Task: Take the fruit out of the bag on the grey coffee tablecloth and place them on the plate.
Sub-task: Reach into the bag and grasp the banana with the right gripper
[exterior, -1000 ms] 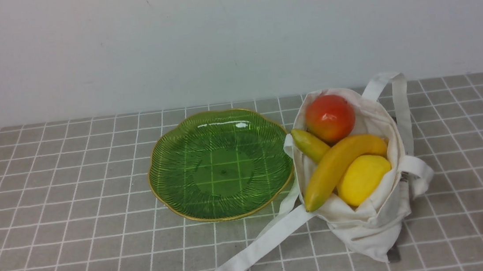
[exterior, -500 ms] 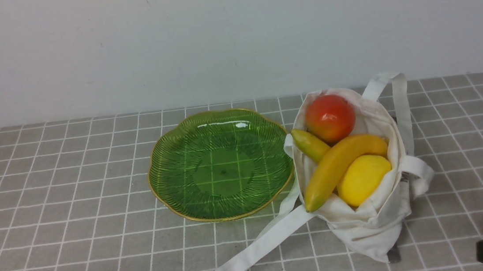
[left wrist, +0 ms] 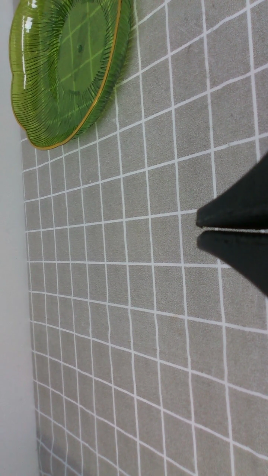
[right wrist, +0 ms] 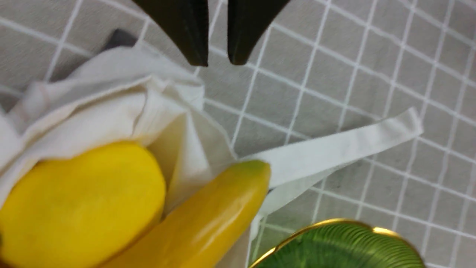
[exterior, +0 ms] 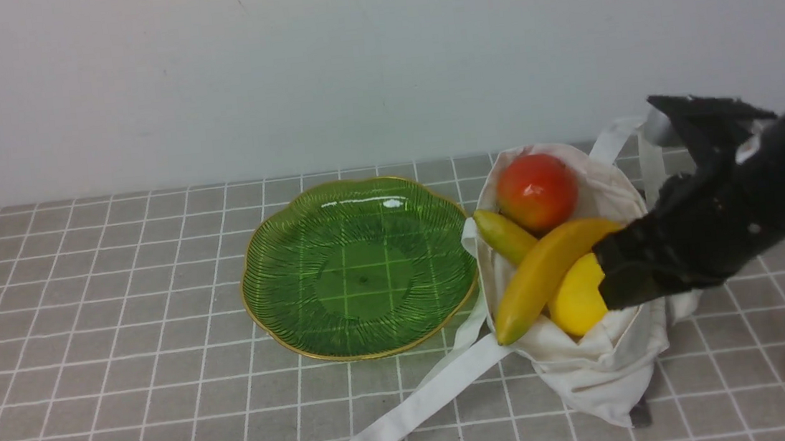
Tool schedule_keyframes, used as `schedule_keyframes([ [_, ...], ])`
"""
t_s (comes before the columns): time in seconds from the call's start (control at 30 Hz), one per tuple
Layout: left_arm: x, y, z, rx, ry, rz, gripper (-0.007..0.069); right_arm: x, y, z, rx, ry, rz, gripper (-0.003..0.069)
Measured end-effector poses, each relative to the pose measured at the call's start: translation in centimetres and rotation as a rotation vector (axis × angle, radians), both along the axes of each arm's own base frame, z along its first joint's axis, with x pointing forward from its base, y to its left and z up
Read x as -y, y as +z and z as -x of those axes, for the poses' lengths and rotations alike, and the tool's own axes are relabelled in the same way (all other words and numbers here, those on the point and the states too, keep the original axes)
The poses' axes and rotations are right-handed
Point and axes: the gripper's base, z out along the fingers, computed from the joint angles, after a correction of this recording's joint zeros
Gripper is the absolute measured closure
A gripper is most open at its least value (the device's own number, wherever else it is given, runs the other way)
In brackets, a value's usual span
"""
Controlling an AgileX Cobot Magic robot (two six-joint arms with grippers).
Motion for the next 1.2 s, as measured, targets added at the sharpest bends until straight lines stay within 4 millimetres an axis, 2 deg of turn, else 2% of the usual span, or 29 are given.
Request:
schedule_keyframes([
  [0.17,0.0,0.0,0.0,0.0,0.0,-0.001,0.0631,0.0,2.0,-3.3,0.077,-0.15,0.097,0.0531],
  [0.27,0.0,0.0,0.0,0.0,0.0,-0.001,0.0631,0.0,2.8,-4.9,0.083,-0.283,0.095,0.047],
  [0.43,0.0,0.0,0.0,0.0,0.0,-0.001,0.0631,-0.8,0.7,-5.5,-0.035,-0.332,0.115,0.0324],
  [0.5,0.0,0.0,0.0,-0.001,0.0,-0.002,0.0631,-1.9,-0.4,-5.6,-0.082,-0.319,0.116,0.0245],
  [0.53,0.0,0.0,0.0,-0.001,0.0,-0.002,0.0631,-1.9,-0.5,-5.7,-0.085,-0.319,0.115,0.0239],
  [0.63,0.0,0.0,0.0,-0.001,0.0,-0.002,0.0631,-3.2,-1.4,-6.4,-0.126,-0.303,0.111,0.0148],
  [0.7,0.0,0.0,0.0,-0.001,0.0,-0.002,0.0631,-3.6,-2.2,-7.1,-0.151,-0.296,0.132,0.0118],
  [0.87,0.0,0.0,0.0,-0.001,0.0,-0.002,0.0631,-3.7,-3.5,-8.9,-0.177,-0.33,0.206,0.0094],
  [1.07,0.0,0.0,0.0,-0.001,0.0,-0.002,0.0631,-4.1,-4.5,-10.6,-0.219,-0.532,0.189,0.0092],
  [1.2,0.0,0.0,0.0,-0.001,0.0,-0.002,0.0631,-4.1,-4.9,-11.0,-0.225,-0.595,0.187,0.0092],
])
